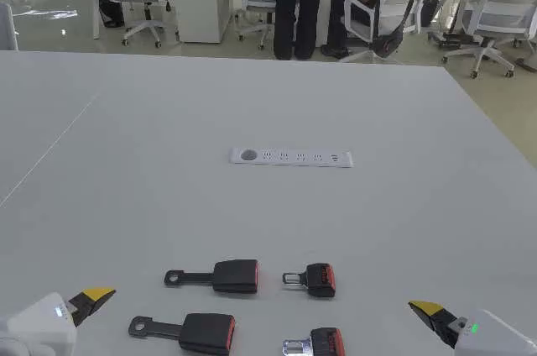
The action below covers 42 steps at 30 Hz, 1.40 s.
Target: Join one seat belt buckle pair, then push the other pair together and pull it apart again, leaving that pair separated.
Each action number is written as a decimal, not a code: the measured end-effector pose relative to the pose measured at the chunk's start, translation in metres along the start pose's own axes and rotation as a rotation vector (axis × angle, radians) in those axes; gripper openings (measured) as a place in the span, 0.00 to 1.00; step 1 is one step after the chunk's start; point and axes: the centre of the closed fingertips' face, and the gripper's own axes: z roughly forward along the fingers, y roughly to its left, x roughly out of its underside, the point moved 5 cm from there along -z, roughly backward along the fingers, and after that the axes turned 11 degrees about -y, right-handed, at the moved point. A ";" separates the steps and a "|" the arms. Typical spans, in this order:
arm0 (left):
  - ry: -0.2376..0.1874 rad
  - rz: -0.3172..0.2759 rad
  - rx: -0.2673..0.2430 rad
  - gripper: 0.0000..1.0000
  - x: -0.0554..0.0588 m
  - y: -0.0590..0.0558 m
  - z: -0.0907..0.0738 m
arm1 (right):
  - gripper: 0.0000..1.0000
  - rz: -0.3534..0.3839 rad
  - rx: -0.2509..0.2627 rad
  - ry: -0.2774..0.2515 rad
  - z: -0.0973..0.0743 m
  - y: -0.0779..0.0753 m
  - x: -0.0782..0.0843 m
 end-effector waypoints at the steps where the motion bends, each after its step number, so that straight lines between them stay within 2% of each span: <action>1: -0.001 -0.001 0.000 1.00 0.000 0.000 0.000 | 0.96 0.001 -0.001 0.001 0.000 0.000 0.000; 13: -0.003 -0.002 0.004 1.00 0.003 0.003 0.001 | 0.96 -0.005 -0.003 0.007 -0.001 -0.002 0.001; 42: -0.003 0.004 0.011 1.00 0.000 0.000 -0.001 | 0.96 -0.027 -0.008 0.010 -0.004 -0.004 0.000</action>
